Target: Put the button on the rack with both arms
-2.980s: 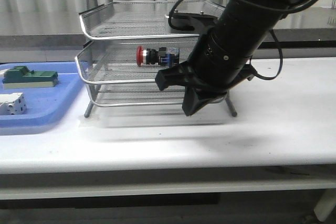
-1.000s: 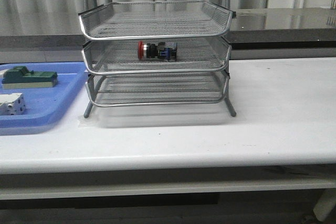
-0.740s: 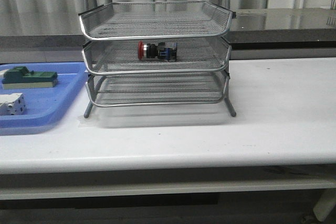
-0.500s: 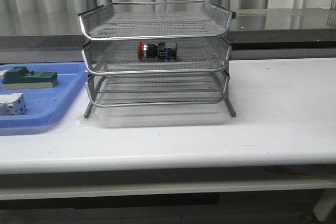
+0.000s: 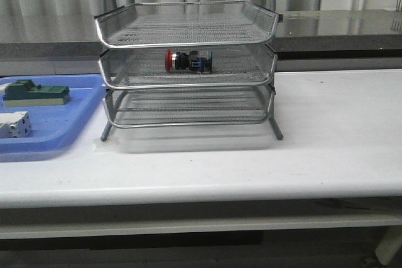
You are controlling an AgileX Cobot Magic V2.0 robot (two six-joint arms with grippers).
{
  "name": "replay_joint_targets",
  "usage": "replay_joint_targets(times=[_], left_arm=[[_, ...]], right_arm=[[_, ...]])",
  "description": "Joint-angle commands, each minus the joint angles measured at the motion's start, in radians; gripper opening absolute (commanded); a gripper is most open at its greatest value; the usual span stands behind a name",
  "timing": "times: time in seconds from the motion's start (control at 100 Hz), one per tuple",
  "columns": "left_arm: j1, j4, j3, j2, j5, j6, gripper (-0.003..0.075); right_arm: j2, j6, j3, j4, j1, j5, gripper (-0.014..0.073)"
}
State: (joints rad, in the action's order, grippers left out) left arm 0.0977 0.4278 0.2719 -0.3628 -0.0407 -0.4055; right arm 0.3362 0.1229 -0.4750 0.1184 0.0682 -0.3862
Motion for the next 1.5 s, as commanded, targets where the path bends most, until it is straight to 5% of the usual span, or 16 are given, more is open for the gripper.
replay_joint_targets(times=[0.0, 0.57, 0.94, 1.49], left_arm=[[0.000, 0.007, 0.029, -0.005, -0.073, 0.010, -0.0020], [0.000, 0.007, 0.029, -0.005, -0.073, 0.010, -0.0020], [0.000, 0.007, 0.029, -0.005, -0.073, 0.010, -0.0020], [0.000, 0.007, 0.029, -0.005, -0.073, 0.010, -0.0020]], right_arm=[[0.005, -0.002, -0.025, -0.004, -0.006, 0.070, -0.0056], [-0.014, -0.002, 0.001, -0.011, -0.006, 0.076, -0.0056], [-0.200, -0.212, 0.235, -0.158, -0.005, 0.191, -0.0056], [-0.327, -0.213, 0.485, -0.157, -0.005, 0.407, -0.0056]])
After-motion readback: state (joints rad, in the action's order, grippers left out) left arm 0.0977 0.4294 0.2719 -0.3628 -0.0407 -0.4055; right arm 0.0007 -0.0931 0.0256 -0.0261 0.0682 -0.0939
